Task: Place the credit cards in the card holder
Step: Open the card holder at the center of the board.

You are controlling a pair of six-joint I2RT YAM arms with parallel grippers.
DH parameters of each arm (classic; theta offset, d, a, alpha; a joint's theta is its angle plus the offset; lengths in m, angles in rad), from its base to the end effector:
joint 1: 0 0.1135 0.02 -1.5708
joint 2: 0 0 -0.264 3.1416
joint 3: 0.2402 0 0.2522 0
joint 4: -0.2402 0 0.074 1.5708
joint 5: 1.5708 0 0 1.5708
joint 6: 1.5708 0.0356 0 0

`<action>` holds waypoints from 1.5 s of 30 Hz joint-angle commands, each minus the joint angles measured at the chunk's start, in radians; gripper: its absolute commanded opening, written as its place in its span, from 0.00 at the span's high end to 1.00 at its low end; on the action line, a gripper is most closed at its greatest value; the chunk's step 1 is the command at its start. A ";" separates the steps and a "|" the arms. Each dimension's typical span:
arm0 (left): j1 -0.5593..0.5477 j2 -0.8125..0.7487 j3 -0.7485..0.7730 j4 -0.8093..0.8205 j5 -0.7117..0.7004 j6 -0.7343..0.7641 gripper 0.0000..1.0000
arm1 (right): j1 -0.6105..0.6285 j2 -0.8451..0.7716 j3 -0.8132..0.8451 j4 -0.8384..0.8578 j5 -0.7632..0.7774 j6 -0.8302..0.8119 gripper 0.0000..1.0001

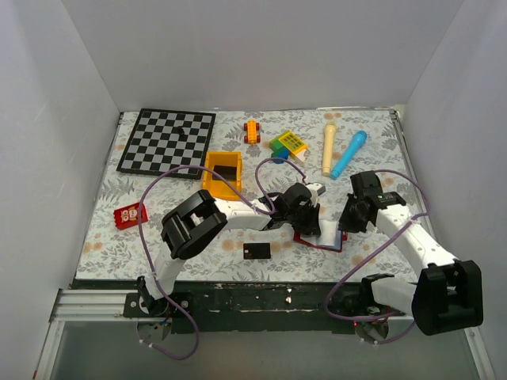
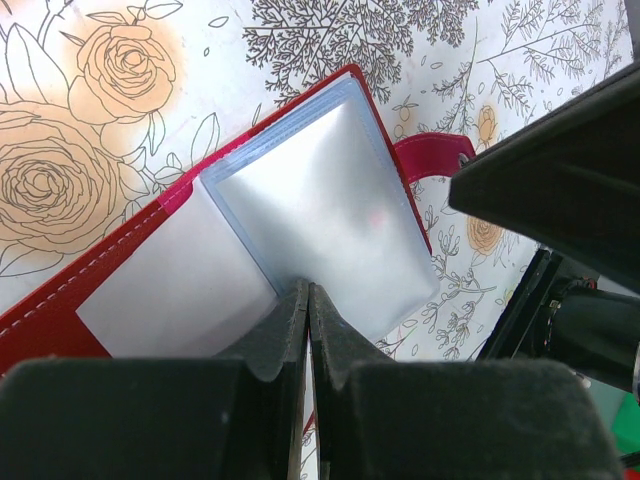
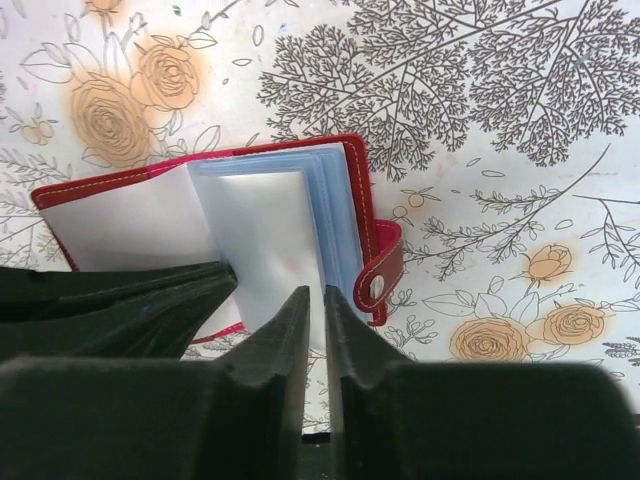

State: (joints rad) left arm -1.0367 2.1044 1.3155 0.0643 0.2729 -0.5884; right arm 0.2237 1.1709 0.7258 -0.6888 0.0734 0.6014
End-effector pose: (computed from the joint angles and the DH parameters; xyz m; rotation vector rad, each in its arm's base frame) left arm 0.2211 -0.3927 0.1375 0.7175 2.4409 -1.0699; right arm 0.2058 0.0441 0.2061 0.5302 2.6562 0.1500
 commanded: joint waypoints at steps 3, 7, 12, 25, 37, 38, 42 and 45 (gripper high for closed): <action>-0.005 0.002 0.008 0.006 0.008 -0.001 1.00 | -0.004 -0.025 0.024 0.029 -0.050 -0.002 0.97; -0.005 -0.001 0.002 0.006 0.005 0.002 1.00 | -0.004 0.053 0.014 0.072 -0.125 0.001 0.99; -0.005 -0.004 0.004 0.000 0.005 0.004 1.00 | -0.004 0.142 0.020 0.095 -0.117 -0.002 0.99; 0.006 -0.087 -0.078 -0.004 -0.057 0.004 1.00 | -0.004 0.240 0.029 0.084 -0.047 -0.011 0.99; 0.018 -0.076 -0.111 0.002 -0.055 0.009 1.00 | -0.004 0.234 0.030 0.095 -0.066 -0.017 0.99; 0.018 -0.076 -0.110 0.002 -0.055 0.009 1.00 | -0.004 0.237 0.032 0.103 -0.107 -0.022 0.99; 0.018 -0.073 -0.111 0.002 -0.052 0.009 1.00 | -0.003 0.257 0.046 0.115 -0.133 -0.028 0.99; 0.018 -0.073 -0.113 0.003 -0.052 0.009 1.00 | -0.003 0.269 0.052 0.121 -0.145 -0.032 0.99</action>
State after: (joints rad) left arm -1.0264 2.0727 1.2251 0.1139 0.2443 -0.5941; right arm 0.2237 1.4151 0.7475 -0.6064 -0.0509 0.5896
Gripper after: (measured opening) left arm 0.009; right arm 0.023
